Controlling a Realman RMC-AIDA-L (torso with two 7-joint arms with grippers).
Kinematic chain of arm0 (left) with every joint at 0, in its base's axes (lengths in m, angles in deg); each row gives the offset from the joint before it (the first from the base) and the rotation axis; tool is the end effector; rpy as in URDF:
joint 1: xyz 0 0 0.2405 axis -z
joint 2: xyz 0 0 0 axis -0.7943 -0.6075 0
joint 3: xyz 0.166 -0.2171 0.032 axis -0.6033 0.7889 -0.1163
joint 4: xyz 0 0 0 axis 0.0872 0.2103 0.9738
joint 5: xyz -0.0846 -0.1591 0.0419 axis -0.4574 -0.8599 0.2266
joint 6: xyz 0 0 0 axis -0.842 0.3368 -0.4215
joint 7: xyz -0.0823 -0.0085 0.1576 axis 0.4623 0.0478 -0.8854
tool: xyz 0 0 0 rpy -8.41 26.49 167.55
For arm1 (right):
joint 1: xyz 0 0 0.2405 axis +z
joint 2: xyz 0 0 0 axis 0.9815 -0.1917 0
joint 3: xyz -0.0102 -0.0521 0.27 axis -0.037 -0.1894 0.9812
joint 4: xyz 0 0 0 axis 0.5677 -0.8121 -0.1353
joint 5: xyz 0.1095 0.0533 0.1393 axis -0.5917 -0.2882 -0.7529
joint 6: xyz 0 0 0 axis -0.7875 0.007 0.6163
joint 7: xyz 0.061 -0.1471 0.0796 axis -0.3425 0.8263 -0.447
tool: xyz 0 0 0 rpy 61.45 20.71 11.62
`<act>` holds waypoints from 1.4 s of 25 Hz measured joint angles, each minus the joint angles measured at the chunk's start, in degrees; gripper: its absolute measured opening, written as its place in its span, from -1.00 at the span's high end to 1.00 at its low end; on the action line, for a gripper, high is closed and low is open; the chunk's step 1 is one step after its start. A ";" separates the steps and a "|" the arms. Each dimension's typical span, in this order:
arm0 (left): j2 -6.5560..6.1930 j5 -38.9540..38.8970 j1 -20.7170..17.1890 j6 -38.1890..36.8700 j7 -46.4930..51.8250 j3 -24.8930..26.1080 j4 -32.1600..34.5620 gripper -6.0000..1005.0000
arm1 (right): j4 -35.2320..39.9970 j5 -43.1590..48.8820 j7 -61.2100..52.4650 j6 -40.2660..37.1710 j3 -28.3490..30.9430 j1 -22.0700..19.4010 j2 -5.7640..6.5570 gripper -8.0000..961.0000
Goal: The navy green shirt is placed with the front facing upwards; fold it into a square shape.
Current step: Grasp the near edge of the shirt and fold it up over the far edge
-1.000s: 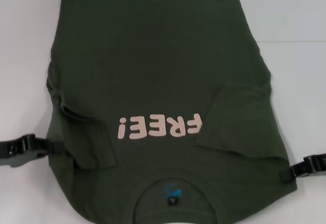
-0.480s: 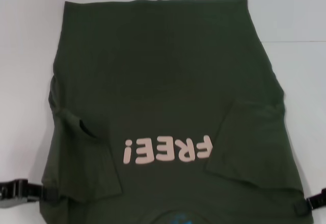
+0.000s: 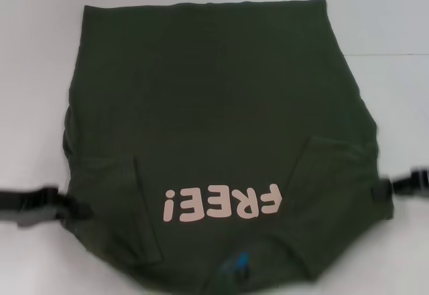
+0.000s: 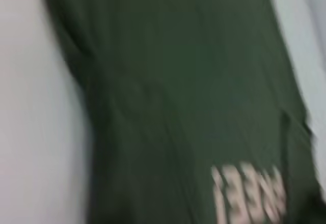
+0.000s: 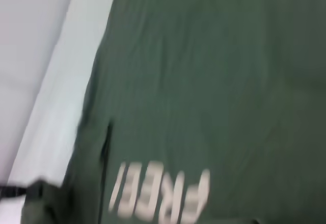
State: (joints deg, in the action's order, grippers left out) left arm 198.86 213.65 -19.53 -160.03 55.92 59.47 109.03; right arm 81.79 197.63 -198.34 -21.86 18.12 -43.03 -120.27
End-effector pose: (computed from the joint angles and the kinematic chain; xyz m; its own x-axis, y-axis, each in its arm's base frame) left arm -0.3176 0.3149 0.0049 0.0340 0.9582 0.2839 0.9974 -0.0508 0.0519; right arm 0.3045 0.3358 0.0142 0.2195 -0.9384 -0.2668 -0.9677 -0.2442 0.0627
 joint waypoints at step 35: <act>0.19 0.34 14.67 49.30 14.30 -17.72 -5.11 0.99 | -0.95 -7.35 -2.01 55.36 -10.44 13.72 -7.45 0.85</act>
State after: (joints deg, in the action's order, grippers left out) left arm 199.04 213.99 -4.85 -110.73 70.23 41.75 103.92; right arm 80.85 190.29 -200.36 33.50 7.68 -29.31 -127.73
